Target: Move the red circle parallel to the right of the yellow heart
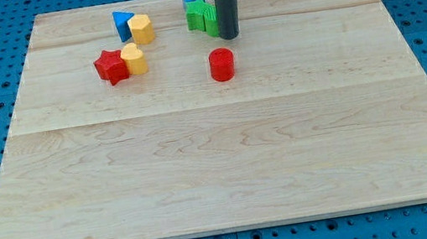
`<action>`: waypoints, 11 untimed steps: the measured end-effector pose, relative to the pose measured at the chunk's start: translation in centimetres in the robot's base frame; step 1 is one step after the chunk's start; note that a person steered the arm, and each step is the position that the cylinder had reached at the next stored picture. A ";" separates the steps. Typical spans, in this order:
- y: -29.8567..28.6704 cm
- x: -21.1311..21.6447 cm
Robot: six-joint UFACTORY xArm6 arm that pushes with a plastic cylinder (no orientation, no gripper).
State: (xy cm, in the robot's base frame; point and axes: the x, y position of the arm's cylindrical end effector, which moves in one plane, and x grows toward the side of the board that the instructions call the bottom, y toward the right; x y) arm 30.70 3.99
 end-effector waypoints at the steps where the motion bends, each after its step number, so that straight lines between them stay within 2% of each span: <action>1: 0.0 1.4; 3: -1.1 8.8; 4: -2.8 8.7; 5: -9.2 8.9; 6: -13.0 9.5; 7: -13.6 10.2; 9: -11.9 14.6; 11: 4.7 8.6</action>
